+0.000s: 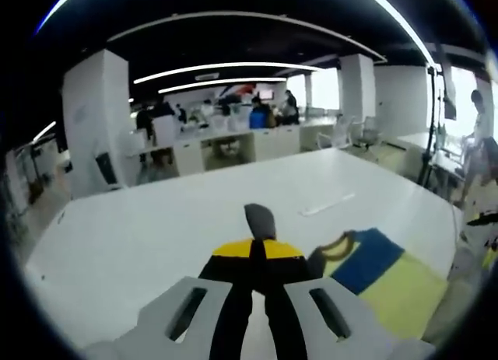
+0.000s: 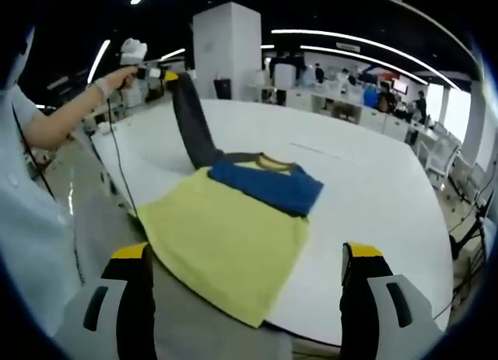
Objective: Fold the garment on the visible template until the final outline fits inside the template.
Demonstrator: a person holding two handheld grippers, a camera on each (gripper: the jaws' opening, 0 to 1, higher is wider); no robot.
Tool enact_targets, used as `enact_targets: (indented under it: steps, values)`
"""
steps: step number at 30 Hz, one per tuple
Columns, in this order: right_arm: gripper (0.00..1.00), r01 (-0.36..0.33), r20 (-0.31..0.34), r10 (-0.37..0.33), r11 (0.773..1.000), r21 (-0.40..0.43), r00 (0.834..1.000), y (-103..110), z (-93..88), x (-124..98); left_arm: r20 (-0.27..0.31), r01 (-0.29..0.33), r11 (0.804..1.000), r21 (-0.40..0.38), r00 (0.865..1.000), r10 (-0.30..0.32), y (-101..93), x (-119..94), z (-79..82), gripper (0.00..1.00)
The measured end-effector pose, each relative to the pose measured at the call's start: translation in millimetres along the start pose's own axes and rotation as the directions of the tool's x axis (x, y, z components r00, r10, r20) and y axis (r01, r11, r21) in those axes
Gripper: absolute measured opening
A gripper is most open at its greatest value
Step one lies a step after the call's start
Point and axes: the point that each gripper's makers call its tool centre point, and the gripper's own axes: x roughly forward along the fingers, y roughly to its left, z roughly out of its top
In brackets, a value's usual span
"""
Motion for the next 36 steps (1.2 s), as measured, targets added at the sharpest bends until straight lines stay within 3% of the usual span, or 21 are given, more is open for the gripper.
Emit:
enact_targets:
  steps: [17, 36]
  values:
    - [1.0, -0.012, 0.018, 0.012, 1.0, 0.001, 1.0, -6.5, -1.0, -0.2, 0.043, 0.089, 0.995, 0.045, 0.995, -0.091, -54.7, 17.1, 32.1, 0.0]
    - [1.0, -0.016, 0.018, 0.016, 1.0, 0.017, 1.0, -10.4, -8.1, -1.0, 0.04, 0.202, 0.976, 0.085, 0.978, -0.206, -124.6, 39.4, 42.2, 0.0]
